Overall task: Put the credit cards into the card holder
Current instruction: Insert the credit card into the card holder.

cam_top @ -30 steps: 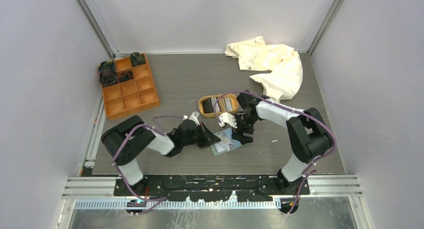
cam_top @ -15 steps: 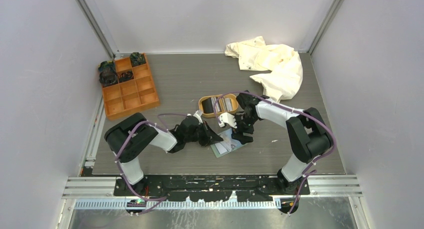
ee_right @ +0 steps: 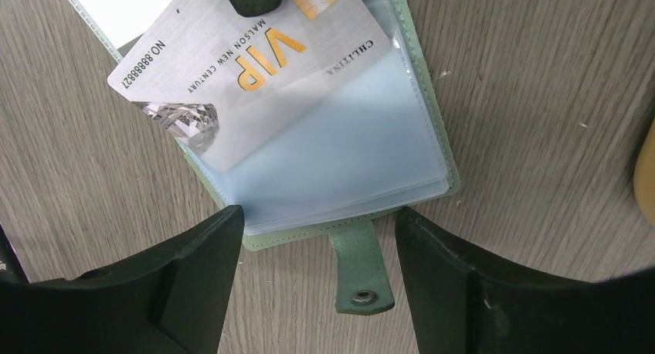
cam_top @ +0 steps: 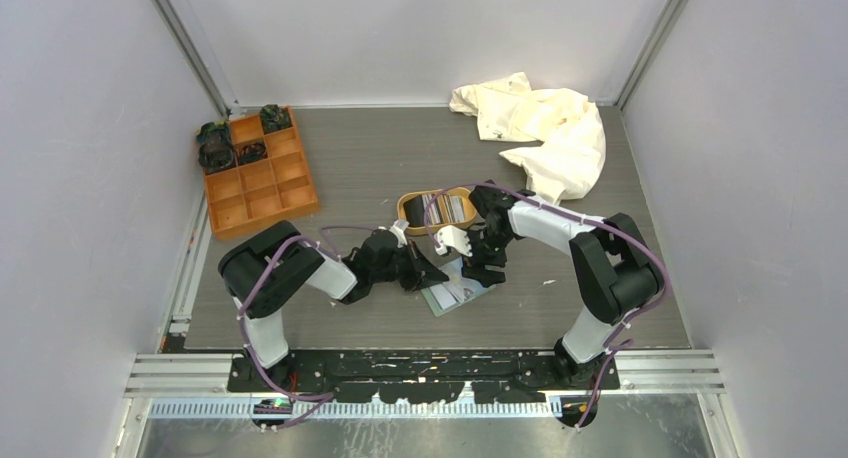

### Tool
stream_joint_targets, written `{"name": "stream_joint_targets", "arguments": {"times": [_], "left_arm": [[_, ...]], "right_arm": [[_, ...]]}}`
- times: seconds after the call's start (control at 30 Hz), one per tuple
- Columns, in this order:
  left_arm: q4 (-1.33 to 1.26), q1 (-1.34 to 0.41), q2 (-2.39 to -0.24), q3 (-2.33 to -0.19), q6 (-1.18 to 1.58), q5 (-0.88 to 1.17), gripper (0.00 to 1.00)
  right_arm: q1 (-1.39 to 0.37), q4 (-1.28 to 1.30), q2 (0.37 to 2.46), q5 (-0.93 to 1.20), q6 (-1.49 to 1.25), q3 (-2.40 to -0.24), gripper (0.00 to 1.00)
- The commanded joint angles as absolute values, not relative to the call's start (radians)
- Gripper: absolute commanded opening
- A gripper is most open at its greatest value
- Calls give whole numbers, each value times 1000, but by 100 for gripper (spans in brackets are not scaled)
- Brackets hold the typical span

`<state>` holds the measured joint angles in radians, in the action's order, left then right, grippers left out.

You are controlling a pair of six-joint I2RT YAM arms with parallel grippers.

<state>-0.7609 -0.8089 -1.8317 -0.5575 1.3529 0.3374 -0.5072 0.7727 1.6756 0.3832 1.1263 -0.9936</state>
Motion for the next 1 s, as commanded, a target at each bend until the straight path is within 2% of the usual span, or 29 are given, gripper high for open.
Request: {"name": "stream_joint_targets", "arguments": {"times": [0.0, 0.97], "left_arm": [[-700, -807, -1856, -562, 1311, 342, 0], [-737, -771, -1888, -558, 1264, 309, 2]], "right_arm": [[-518, 799, 1704, 386, 1126, -1003, 77], [-518, 825, 1699, 411, 1078, -1034, 79]]}}
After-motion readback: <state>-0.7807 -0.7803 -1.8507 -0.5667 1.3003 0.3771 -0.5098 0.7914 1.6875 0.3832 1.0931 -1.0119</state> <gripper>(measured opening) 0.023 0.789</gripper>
